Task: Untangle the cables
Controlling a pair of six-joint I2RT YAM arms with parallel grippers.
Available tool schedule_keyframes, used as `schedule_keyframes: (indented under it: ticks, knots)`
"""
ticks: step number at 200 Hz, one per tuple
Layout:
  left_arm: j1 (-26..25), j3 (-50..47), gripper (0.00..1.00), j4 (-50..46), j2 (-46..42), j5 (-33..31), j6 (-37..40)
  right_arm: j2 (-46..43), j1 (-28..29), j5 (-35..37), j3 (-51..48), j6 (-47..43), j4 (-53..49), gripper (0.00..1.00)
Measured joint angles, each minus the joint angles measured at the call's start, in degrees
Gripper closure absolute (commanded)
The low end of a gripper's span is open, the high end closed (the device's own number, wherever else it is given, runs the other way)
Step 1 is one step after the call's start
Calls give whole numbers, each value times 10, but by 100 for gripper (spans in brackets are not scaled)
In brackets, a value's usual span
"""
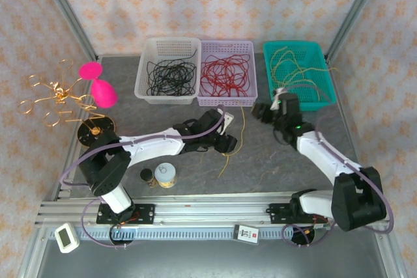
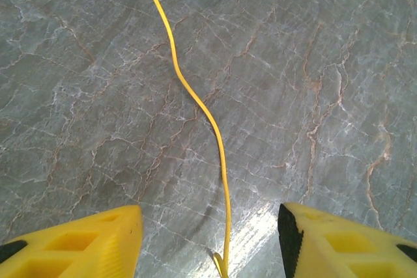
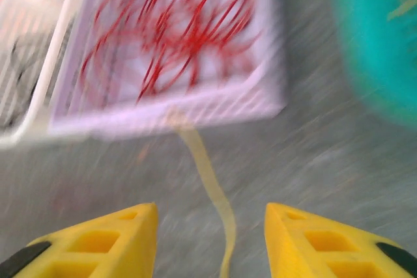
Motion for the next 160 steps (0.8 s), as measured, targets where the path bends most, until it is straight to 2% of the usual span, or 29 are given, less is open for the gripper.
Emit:
schedule_keyframes:
  ticks: [16, 41, 77, 125, 143, 160]
  knots:
    - [0, -14, 43, 2, -22, -4, -5, 57, 54, -1, -19, -1, 32, 47]
    - [0, -40, 43, 6, -63, -8, -16, 145, 94, 26, -20, -10, 84, 47]
    - [0, -82, 43, 8, -117, -22, -31, 205, 100, 96, 1, -35, 121, 49]
    - [0, -104, 43, 10, -137, -33, -37, 209, 100, 156, 19, -44, 121, 50]
    - [0, -104, 43, 14, -137, -34, -37, 211, 100, 161, 19, -46, 123, 55]
    - [0, -104, 44, 15, -137, -34, -37, 235, 100, 158, 31, -50, 126, 66]
